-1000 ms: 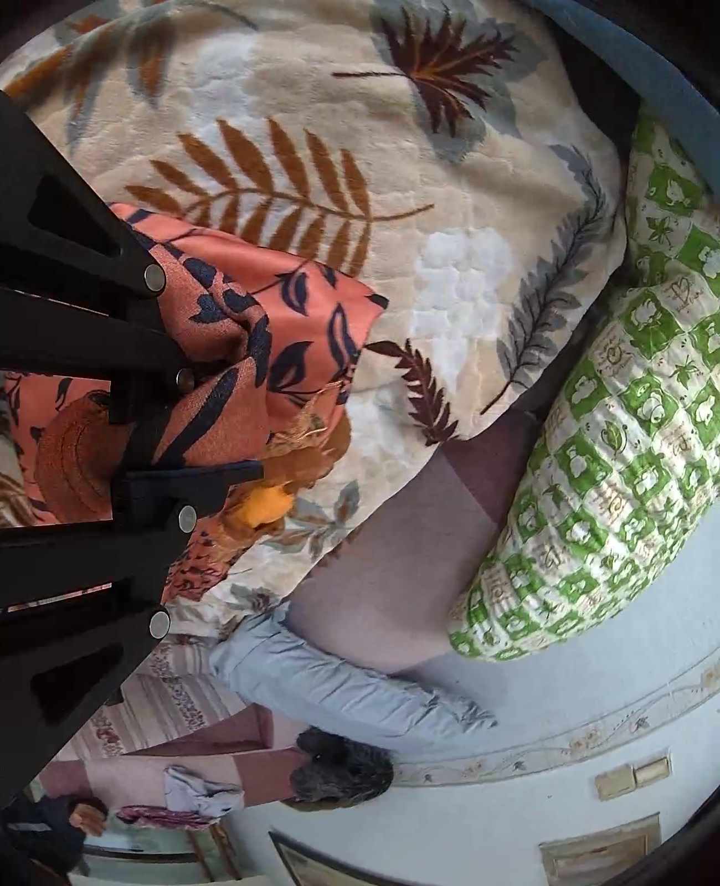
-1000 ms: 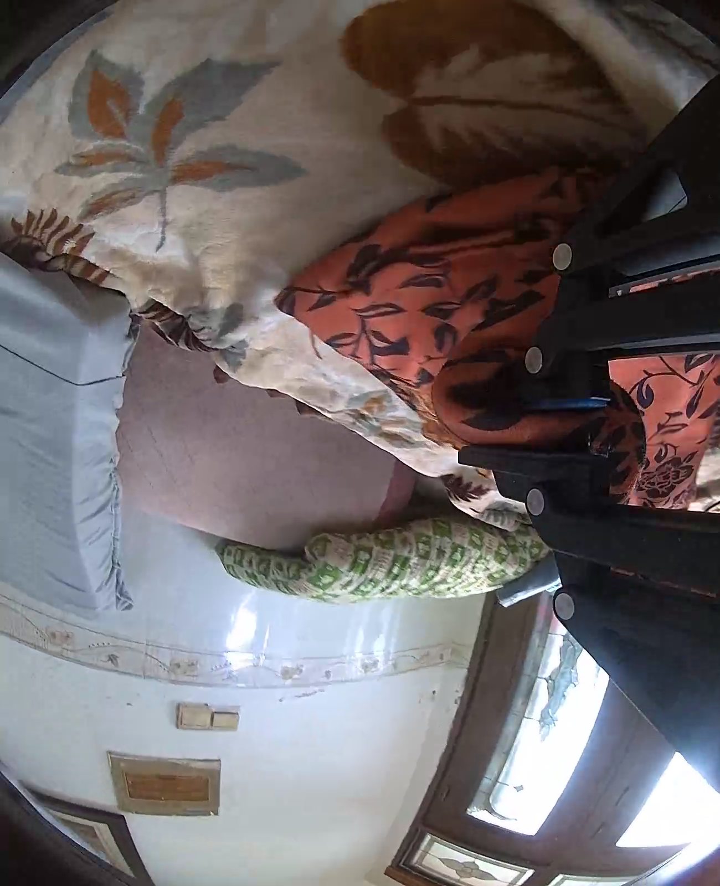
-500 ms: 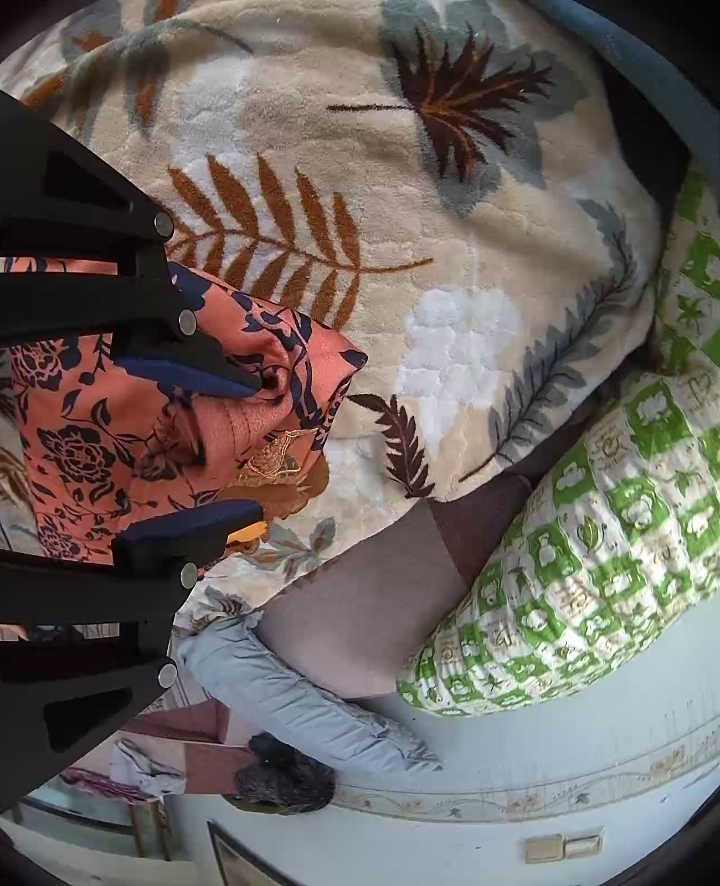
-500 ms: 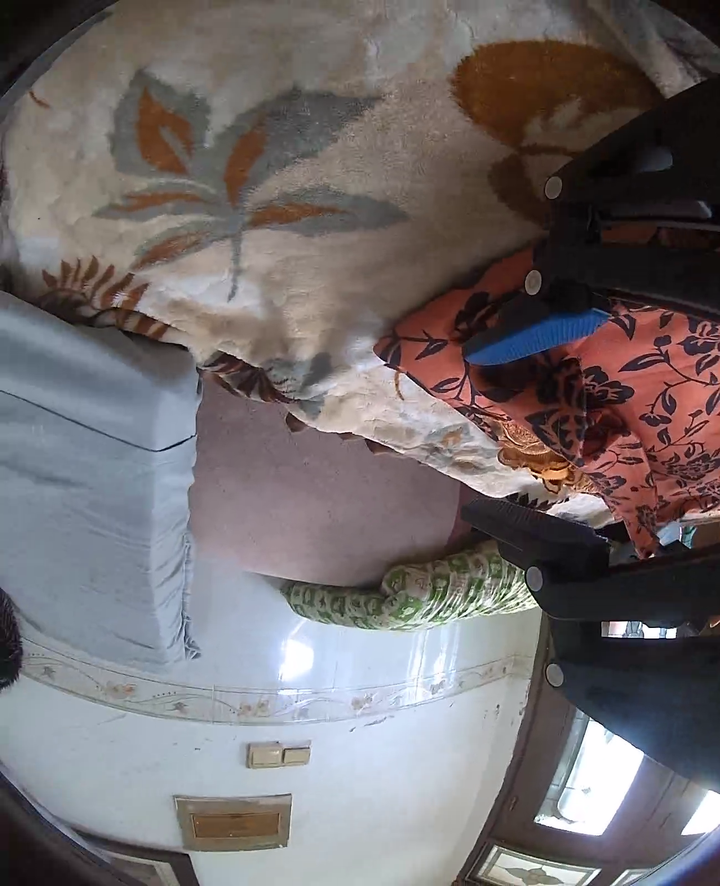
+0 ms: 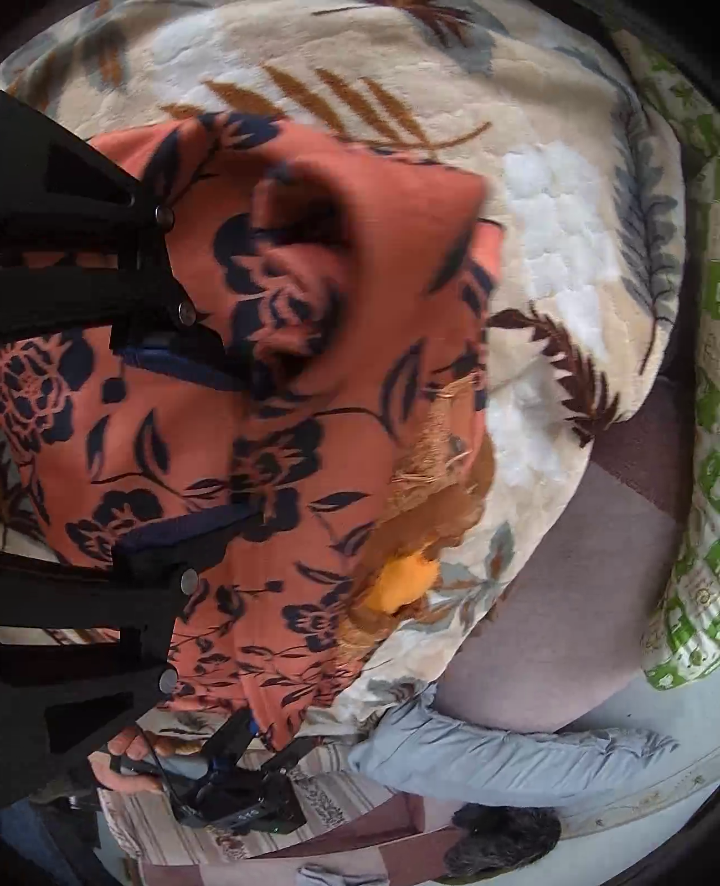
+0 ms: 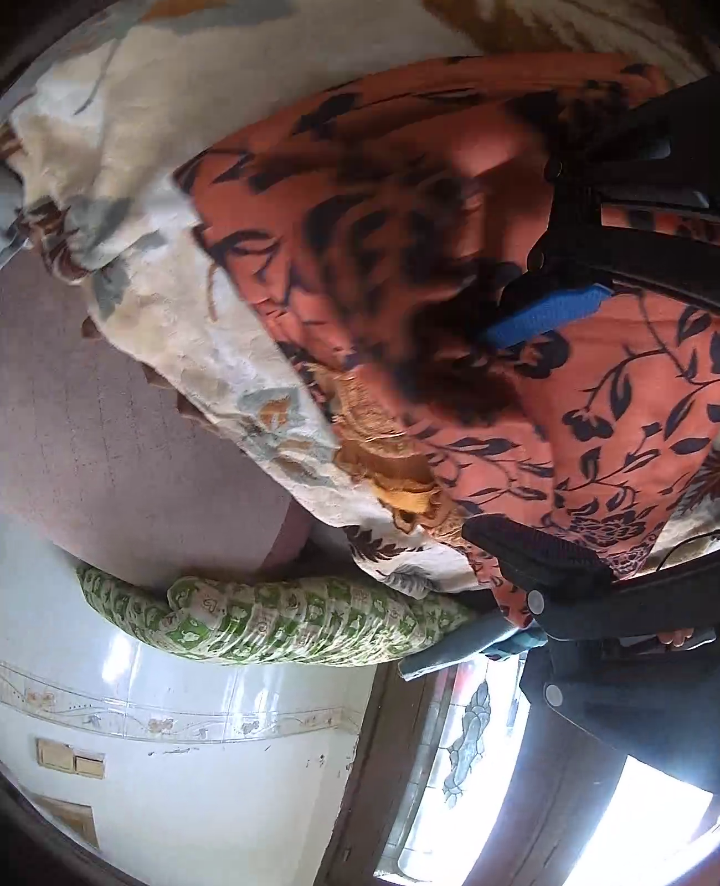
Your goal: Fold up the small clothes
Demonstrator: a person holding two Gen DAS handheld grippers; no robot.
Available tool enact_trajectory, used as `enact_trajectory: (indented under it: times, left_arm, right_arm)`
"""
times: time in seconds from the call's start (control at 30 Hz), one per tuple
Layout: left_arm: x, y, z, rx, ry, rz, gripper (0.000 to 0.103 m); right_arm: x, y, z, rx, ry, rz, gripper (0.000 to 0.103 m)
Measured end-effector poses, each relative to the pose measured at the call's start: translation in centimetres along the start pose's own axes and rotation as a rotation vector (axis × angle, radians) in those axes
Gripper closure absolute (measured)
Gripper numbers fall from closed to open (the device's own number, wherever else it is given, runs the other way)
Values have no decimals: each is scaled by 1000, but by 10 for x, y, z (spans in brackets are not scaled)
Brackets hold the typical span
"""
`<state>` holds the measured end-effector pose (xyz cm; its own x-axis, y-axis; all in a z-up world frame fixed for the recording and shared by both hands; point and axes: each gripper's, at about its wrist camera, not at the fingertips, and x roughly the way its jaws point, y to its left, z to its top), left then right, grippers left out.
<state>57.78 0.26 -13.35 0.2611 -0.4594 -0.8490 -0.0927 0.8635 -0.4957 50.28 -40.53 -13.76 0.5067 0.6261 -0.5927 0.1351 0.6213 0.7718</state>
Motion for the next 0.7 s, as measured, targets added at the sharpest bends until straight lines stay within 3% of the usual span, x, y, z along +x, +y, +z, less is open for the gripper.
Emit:
enact_trajectory:
  times: [0.13,0.2,0.27,0.33,0.5,0.7]
  left_arm:
    - [-28,15,53,-210,-169,-22,69]
    - [-39,26,61,-277,-194,-74,67]
    - [-48,33,57,-269,-208,-76,66]
    - [-57,45,43,-250,-199,-39,61]
    - [-70,80,-20,-277,-130,-56,57]
    - [-76,84,-101,-246,-127,-111,47]
  right_arm:
    - [-30,-9,45,78,-188,-24,38]
    - [-45,-16,49,91,-212,-30,38]
    - [-62,-23,40,55,-216,-67,38]
    - [-75,-32,25,31,-195,-116,38]
    - [-100,-59,-31,1,-117,-210,38]
    - [-107,-80,-86,51,-57,-202,36]
